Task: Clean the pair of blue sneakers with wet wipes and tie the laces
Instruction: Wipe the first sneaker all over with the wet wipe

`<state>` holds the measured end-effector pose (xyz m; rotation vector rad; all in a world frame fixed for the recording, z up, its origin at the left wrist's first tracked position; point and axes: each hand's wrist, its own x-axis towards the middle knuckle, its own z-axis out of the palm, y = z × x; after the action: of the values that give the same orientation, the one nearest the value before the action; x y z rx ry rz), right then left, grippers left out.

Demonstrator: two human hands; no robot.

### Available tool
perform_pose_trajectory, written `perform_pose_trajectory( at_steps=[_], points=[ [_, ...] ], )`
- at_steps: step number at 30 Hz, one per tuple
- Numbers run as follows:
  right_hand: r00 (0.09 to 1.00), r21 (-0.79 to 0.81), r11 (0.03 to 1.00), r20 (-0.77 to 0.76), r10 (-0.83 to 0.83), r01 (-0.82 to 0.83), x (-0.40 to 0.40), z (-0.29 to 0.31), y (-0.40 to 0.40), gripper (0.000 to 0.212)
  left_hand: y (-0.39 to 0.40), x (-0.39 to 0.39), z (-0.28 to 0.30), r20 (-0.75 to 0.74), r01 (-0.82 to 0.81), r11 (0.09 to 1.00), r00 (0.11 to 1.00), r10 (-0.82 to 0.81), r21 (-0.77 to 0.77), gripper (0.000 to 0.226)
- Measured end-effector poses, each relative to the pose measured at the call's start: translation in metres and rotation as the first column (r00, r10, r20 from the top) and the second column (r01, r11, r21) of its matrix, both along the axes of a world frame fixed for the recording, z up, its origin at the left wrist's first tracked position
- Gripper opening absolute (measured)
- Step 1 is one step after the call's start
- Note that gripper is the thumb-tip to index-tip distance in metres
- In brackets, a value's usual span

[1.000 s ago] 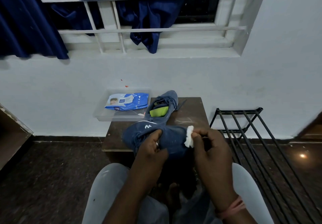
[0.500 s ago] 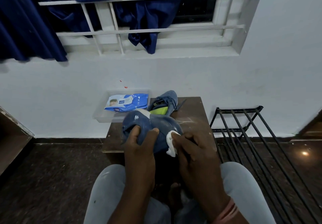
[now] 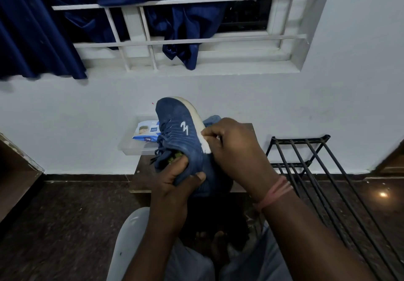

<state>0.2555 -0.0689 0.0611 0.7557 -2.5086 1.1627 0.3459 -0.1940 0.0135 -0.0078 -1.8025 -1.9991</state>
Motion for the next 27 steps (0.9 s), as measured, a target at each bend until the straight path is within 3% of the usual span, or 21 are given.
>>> perform_pose_trajectory(
  at_steps=[3, 5, 9, 11, 14, 18, 23, 27],
  points=[
    [0.997, 0.018, 0.997, -0.020, 0.077, -0.076, 0.029, -0.013, 0.013, 0.015, -0.013, -0.006, -0.006, 0.048, -0.034, 0.999, 0.998, 0.032, 0.037, 0.027],
    [0.999, 0.029, 0.999, -0.030, 0.040, -0.039, 0.051, -0.023, 0.017, 0.012, -0.016, -0.008, -0.008, 0.084, -0.059, 0.997, 0.995, 0.054, 0.058, 0.027],
    [0.977, 0.036, 0.999, -0.211, -0.020, 0.028, 0.065, -0.026, 0.011, 0.022, -0.015, -0.010, -0.005, 0.101, -0.052, 0.988, 0.994, 0.037, 0.146, 0.030],
    [0.981, 0.059, 0.997, -0.190, -0.030, 0.042, 0.057, -0.015, 0.009, 0.010, -0.015, -0.008, -0.002, 0.077, 0.010, 0.994, 0.997, -0.019, 0.106, 0.032],
    [0.988, 0.118, 0.991, -0.150, -0.044, 0.063, 0.023, -0.001, 0.004, 0.014, -0.012, -0.004, 0.002, 0.068, 0.039, 0.999, 0.997, -0.041, 0.031, 0.034],
    [0.997, -0.007, 0.997, 0.036, -0.074, 0.074, -0.011, 0.001, 0.008, 0.012, -0.009, -0.003, 0.002, 0.093, 0.015, 1.000, 0.996, -0.016, 0.005, 0.031],
    [0.987, 0.028, 0.998, -0.156, -0.046, 0.051, 0.019, -0.007, 0.020, 0.015, -0.009, -0.014, 0.012, 0.099, -0.066, 0.984, 0.992, 0.083, -0.165, 0.023],
    [0.986, -0.080, 0.992, -0.126, -0.112, 0.102, 0.043, -0.026, 0.025, 0.015, -0.012, -0.026, 0.015, 0.160, -0.178, 0.981, 0.969, 0.187, -0.073, 0.020]
  ],
)
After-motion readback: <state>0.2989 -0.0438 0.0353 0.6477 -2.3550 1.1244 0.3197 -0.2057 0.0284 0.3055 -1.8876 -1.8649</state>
